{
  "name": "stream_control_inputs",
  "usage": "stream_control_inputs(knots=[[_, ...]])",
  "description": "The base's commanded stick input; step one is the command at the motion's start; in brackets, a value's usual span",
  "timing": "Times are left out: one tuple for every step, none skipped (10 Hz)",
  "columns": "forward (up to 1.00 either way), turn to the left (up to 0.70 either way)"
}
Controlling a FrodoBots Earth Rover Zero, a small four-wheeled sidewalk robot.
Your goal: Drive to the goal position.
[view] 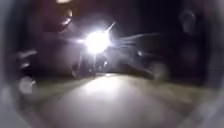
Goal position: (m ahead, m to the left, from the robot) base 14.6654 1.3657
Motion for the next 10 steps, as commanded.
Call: stream_control_inputs(knots=[[1.0, 0.08], [1.0, 0.06], [1.0, 0.05], [1.0, 0.06], [1.0, 0.07], [1.0, 0.09], [1.0, 0.1], [1.0, 0.11], [1.0, 0.12], [1.0, 0.12]])
